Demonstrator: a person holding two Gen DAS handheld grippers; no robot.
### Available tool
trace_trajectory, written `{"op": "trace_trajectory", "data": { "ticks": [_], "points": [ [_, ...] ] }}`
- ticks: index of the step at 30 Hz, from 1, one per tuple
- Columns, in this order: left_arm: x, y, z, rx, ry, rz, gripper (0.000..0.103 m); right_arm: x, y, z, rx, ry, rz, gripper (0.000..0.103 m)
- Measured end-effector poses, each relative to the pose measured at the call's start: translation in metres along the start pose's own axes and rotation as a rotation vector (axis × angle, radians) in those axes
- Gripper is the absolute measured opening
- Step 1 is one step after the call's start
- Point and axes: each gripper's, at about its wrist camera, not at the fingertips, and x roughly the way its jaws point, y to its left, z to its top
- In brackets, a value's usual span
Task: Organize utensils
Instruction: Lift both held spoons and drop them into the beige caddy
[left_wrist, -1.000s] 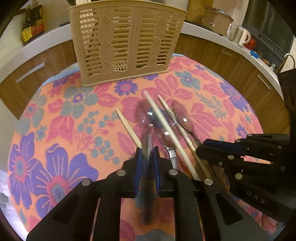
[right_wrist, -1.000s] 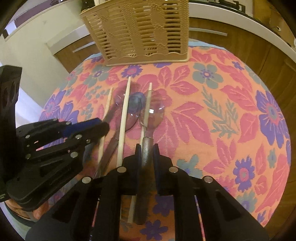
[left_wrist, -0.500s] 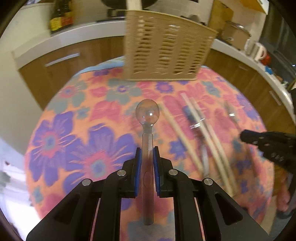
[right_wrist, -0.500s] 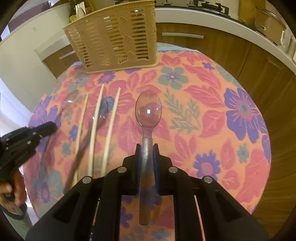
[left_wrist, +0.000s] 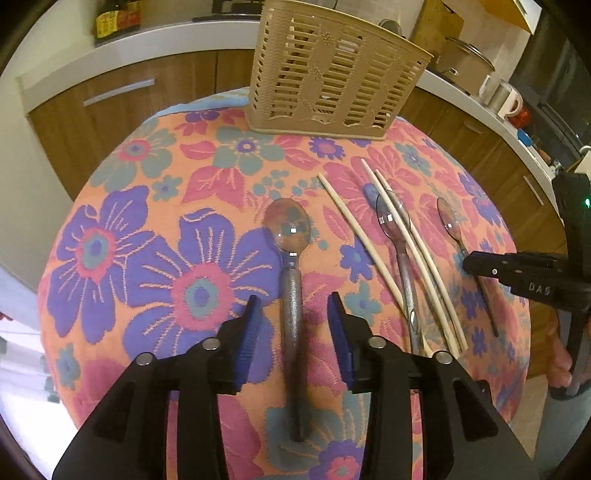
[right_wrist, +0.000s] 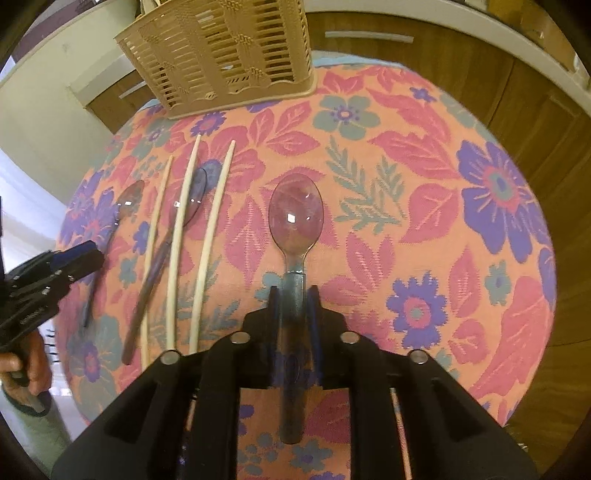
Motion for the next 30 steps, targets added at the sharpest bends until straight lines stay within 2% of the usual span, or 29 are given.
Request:
{"op": "trace_trajectory", "data": {
  "ticks": [2, 5, 9, 10, 11, 12, 13, 14, 16, 18, 23, 27, 30],
  "points": [
    [0.003, 0.000, 0.003, 0.012, 0.012, 0.017, 0.041, 0.001, -0.002, 0.004, 0.005, 0.026, 0.039, 0.028],
    [0.009, -0.007, 0.011, 0.051, 0.026, 0.033, 0.040, 0.002, 0.002, 0.010, -0.019, 0.047, 0.028, 0.028],
    [0.020, -0.024, 0.021, 0.137, 0.053, 0.110, 0.040, 0.005, 0.004, 0.021, -0.013, 0.075, 0.019, 0.028],
    [0.023, -0.030, 0.022, 0.169, 0.058, 0.147, 0.037, 0.007, 0.004, 0.023, -0.010, 0.081, 0.015, 0.028],
    [0.024, -0.034, 0.022, 0.190, 0.058, 0.167, 0.029, 0.008, 0.007, 0.026, -0.017, 0.088, 0.001, 0.022],
    [0.025, -0.038, 0.023, 0.212, 0.056, 0.171, 0.023, 0.009, 0.011, 0.028, -0.033, 0.092, -0.027, 0.009],
    [0.026, -0.041, 0.024, 0.220, 0.050, 0.177, 0.010, 0.010, 0.014, 0.030, -0.050, 0.094, -0.049, 0.009],
    [0.026, -0.042, 0.025, 0.221, 0.046, 0.189, 0.010, 0.011, 0.016, 0.032, -0.061, 0.098, -0.047, 0.009],
    [0.020, -0.040, 0.029, 0.199, 0.015, 0.131, 0.010, 0.010, 0.020, 0.036, -0.078, 0.084, -0.048, 0.009],
    [0.008, -0.036, 0.038, 0.164, -0.033, 0.077, 0.010, 0.001, 0.027, 0.044, -0.093, 0.033, -0.020, 0.009],
    [-0.047, -0.031, 0.077, 0.114, -0.246, -0.038, 0.010, -0.054, 0.045, 0.081, -0.142, -0.162, 0.047, 0.009],
    [-0.091, -0.035, 0.119, 0.101, -0.441, -0.078, 0.010, -0.091, 0.057, 0.114, -0.169, -0.298, 0.073, 0.009],
    [-0.107, -0.037, 0.151, 0.084, -0.527, -0.093, 0.010, -0.111, 0.064, 0.137, -0.194, -0.369, 0.065, 0.009]
  ]
}}
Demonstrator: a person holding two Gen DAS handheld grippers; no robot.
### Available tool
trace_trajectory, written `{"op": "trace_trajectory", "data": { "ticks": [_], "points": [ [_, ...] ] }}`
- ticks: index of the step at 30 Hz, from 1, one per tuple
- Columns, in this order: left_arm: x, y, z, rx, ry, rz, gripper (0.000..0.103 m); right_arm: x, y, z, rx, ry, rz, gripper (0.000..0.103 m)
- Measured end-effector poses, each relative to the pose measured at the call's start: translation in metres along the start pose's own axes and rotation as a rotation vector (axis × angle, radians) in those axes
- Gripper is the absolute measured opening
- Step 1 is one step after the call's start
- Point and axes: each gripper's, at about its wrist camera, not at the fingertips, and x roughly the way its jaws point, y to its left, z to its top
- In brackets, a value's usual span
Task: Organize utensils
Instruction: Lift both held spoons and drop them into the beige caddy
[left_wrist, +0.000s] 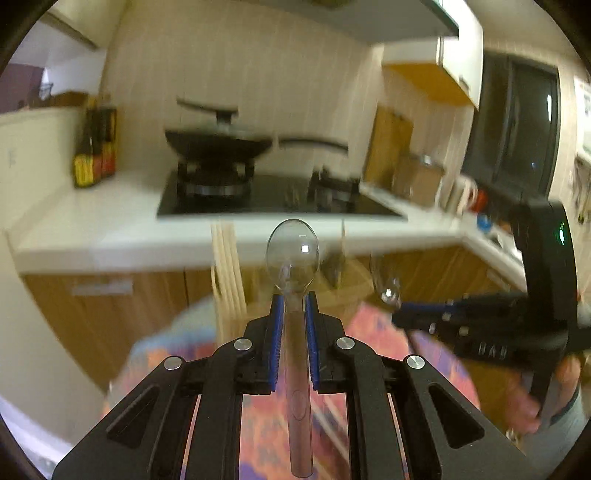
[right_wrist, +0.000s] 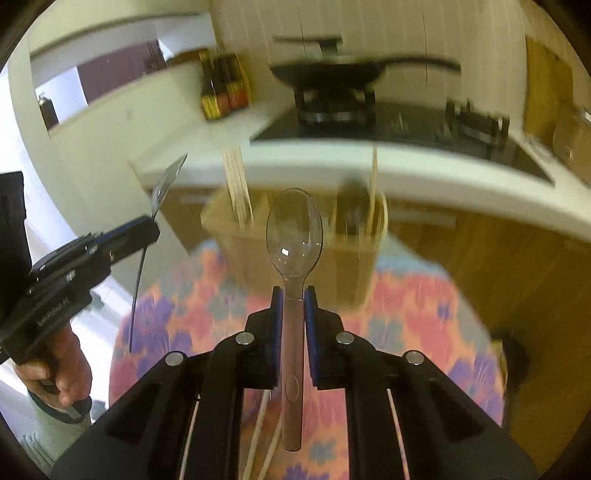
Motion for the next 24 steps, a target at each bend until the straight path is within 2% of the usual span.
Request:
{"op": "trace_trajectory", "data": {
  "ticks": [4, 12, 18, 24],
  "points": [
    [0.018, 0.004, 0.031, -0.015, -0.064, 0.006, 0.010, -0.003, -0.001, 0.036, -0.045, -0.111, -0.061, 0.009],
    [0.050, 0.019, 0.054, -0.035, -0.187, 0.065, 0.010, 0.005, -0.020, 0.078, -0.005, -0.297, -0.069, 0.009],
    [0.069, 0.028, 0.049, -0.054, -0.278, 0.090, 0.010, 0.025, -0.043, 0.082, 0.043, -0.387, -0.085, 0.009],
    [0.081, 0.033, 0.030, -0.061, -0.361, 0.147, 0.011, 0.046, -0.059, 0.072, 0.086, -0.424, -0.081, 0.009]
  ]
}}
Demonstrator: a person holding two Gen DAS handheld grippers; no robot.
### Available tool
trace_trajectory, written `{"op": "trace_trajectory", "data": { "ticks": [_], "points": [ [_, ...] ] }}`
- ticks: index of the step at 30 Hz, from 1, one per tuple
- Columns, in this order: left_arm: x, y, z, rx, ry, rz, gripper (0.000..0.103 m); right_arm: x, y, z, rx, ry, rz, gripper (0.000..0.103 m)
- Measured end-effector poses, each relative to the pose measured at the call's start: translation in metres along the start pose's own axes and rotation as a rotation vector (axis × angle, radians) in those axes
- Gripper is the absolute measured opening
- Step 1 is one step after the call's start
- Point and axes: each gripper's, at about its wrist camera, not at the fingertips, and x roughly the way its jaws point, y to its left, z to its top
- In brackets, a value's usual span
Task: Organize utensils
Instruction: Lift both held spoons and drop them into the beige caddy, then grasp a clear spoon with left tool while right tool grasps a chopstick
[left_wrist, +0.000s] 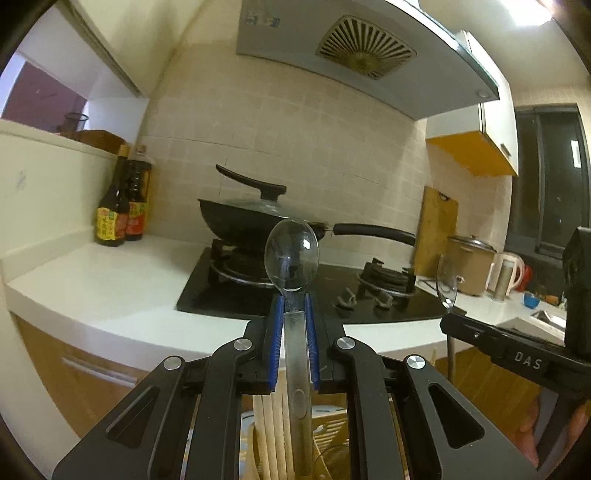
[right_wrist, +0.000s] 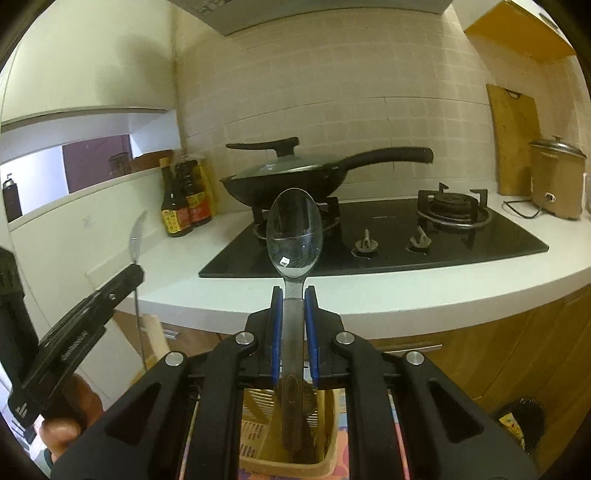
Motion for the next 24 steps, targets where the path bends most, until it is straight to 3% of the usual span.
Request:
{"op": "trace_trajectory", "data": {
  "ticks": [4, 7, 9, 11, 14, 17, 24],
  "points": [
    [-0.004, 0.004, -0.010, -0.013, -0.011, 0.005, 0.013, 0.000, 0.000, -0.009, -0.013, -0.012, 0.004, 0.010],
    [-0.010, 0.009, -0.013, -0.034, 0.009, -0.021, 0.022, -0.006, 0.000, -0.016, -0.011, 0.007, 0.022, 0.013],
    [-0.020, 0.011, -0.014, -0.039, 0.018, -0.027, 0.026, -0.014, 0.000, -0.022, -0.003, 0.017, 0.029, 0.021],
    [-0.028, 0.013, -0.013, -0.049, 0.026, -0.039, 0.039, -0.024, 0.000, -0.027, 0.005, 0.037, 0.043, 0.021],
    [-0.049, 0.017, -0.013, -0.071, 0.051, -0.067, 0.047, -0.041, 0.001, -0.037, 0.022, 0.061, 0.060, 0.022],
    [-0.070, 0.017, -0.016, -0.071, 0.105, -0.077, 0.047, -0.060, 0.006, -0.051, 0.021, 0.107, 0.071, 0.023],
    [-0.107, 0.014, -0.049, -0.099, 0.323, -0.109, 0.047, -0.087, 0.019, -0.092, 0.031, 0.249, 0.100, 0.023]
  ]
}}
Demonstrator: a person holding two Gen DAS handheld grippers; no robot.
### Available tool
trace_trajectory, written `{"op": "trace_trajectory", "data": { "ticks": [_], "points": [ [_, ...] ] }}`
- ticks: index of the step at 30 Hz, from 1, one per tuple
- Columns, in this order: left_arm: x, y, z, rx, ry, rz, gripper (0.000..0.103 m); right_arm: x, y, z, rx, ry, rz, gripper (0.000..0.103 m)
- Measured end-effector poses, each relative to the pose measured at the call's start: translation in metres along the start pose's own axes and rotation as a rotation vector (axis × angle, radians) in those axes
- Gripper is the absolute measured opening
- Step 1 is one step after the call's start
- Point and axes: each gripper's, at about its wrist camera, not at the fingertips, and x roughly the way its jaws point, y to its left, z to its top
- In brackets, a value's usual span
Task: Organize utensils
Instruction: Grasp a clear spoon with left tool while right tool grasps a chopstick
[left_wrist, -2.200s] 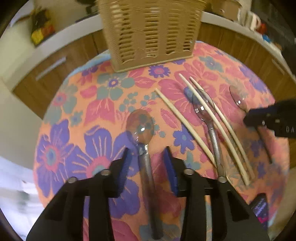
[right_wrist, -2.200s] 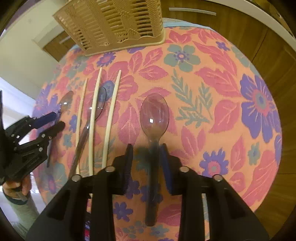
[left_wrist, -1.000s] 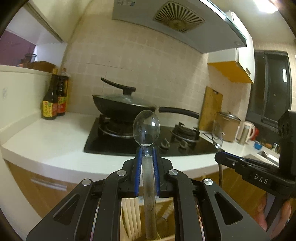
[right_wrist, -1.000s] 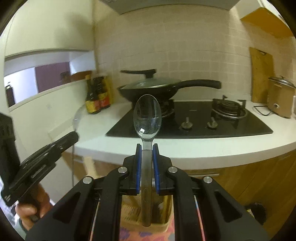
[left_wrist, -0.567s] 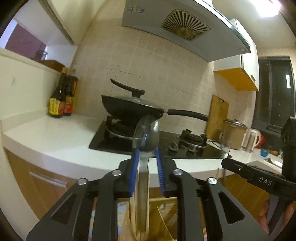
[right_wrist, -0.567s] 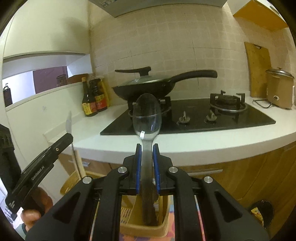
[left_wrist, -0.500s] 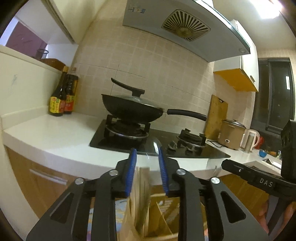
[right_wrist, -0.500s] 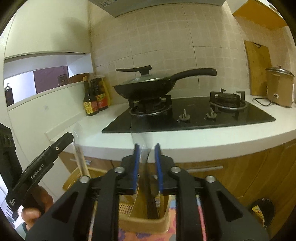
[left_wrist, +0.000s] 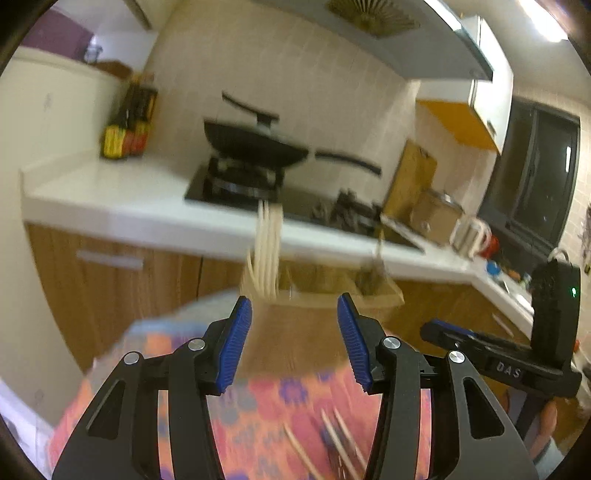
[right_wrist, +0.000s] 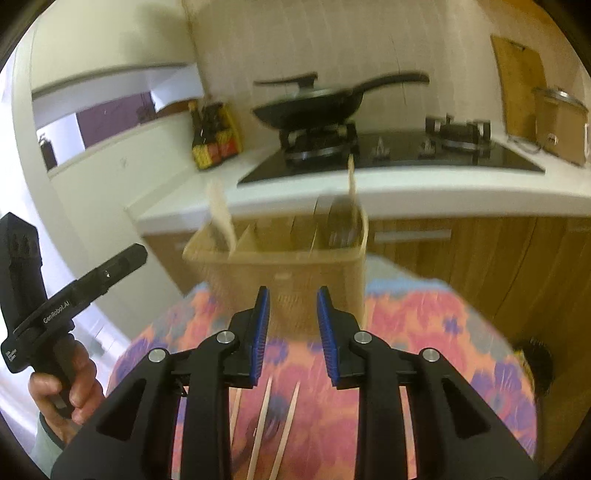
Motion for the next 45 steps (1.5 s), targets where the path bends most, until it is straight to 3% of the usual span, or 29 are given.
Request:
{"op": "trace_trajectory", "data": {
  "ticks": [6, 13, 21, 27, 31, 33, 35, 39, 41, 45],
  "points": [
    [-0.005, -0.014, -0.055, 0.045, 0.201, -0.008, 0.045, 0.005, 0.011, -0.053, 0.030, 0.176, 0.042, 0.023],
    [0.001, -0.018, -0.121, 0.060, 0.414, -0.082, 0.040, 0.019, 0.023, -0.112, 0.036, 0.328, 0.086, 0.023],
    [0.002, -0.024, -0.161, 0.089, 0.546, -0.133, 0.039, 0.030, 0.029, -0.144, 0.042, 0.415, 0.118, 0.022],
    [0.001, -0.039, -0.167, 0.180, 0.559, -0.067, 0.036, 0.036, 0.038, -0.147, -0.026, 0.423, 0.060, 0.006],
    [0.001, -0.053, -0.170, 0.255, 0.559, 0.000, 0.036, 0.033, 0.038, -0.149, -0.039, 0.417, 0.048, 0.004],
    [0.002, -0.061, -0.173, 0.308, 0.555, 0.044, 0.030, 0.030, 0.037, -0.149, -0.029, 0.407, 0.051, 0.003],
    [0.001, -0.066, -0.176, 0.333, 0.558, 0.051, 0.010, 0.026, 0.035, -0.147, -0.013, 0.392, 0.057, 0.003],
    [-0.001, -0.066, -0.176, 0.312, 0.543, 0.047, 0.007, 0.014, 0.029, -0.140, 0.008, 0.368, 0.062, 0.003],
    [-0.004, -0.057, -0.171, 0.233, 0.521, 0.015, 0.001, 0.009, 0.026, -0.136, 0.017, 0.351, 0.053, 0.003],
    [-0.013, -0.035, -0.160, 0.125, 0.472, 0.016, 0.001, -0.003, 0.013, -0.130, 0.052, 0.322, 0.034, 0.003]
  ]
}}
